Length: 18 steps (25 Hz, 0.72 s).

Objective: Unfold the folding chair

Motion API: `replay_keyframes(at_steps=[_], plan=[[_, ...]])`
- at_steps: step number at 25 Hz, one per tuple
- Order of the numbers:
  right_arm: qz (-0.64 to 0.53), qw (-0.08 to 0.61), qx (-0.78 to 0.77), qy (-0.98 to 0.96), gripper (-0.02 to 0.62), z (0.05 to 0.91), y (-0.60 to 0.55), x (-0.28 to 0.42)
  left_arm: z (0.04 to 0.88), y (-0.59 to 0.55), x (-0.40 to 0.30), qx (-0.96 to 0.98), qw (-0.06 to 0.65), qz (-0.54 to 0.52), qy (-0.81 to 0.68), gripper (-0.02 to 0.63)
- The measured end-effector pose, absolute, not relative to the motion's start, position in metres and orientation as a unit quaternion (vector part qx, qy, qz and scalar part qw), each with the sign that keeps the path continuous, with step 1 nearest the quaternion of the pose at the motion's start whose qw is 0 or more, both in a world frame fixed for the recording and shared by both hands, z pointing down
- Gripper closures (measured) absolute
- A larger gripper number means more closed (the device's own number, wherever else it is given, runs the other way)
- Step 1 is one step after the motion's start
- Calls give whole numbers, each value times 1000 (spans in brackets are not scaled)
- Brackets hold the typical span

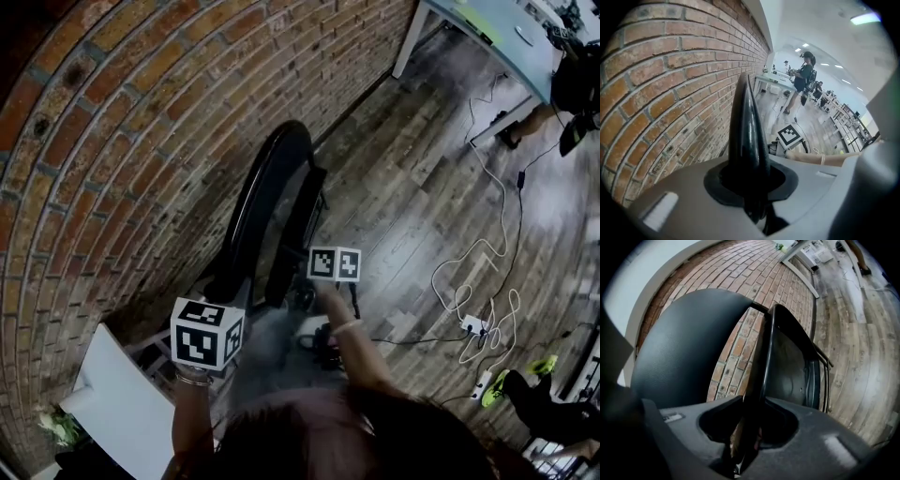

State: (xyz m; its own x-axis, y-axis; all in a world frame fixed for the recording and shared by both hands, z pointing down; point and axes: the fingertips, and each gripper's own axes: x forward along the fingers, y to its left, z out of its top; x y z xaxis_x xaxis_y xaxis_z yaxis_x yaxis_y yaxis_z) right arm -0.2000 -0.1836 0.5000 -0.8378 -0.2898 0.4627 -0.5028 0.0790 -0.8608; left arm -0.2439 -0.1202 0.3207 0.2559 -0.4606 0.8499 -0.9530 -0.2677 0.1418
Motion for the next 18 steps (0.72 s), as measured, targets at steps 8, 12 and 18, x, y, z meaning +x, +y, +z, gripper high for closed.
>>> replay_keyframes(at_steps=[8, 12, 18], plan=[[616, 93, 266, -735, 497, 499, -168, -178, 320, -103, -221, 713, 351, 349, -497, 541], [620, 91, 273, -730, 498, 501, -160, -169, 320, -94, -212, 717, 351, 357, -486, 540], [621, 78, 287, -725, 497, 502, -152, -157, 322, -86, -201, 727, 347, 360, -471, 534]])
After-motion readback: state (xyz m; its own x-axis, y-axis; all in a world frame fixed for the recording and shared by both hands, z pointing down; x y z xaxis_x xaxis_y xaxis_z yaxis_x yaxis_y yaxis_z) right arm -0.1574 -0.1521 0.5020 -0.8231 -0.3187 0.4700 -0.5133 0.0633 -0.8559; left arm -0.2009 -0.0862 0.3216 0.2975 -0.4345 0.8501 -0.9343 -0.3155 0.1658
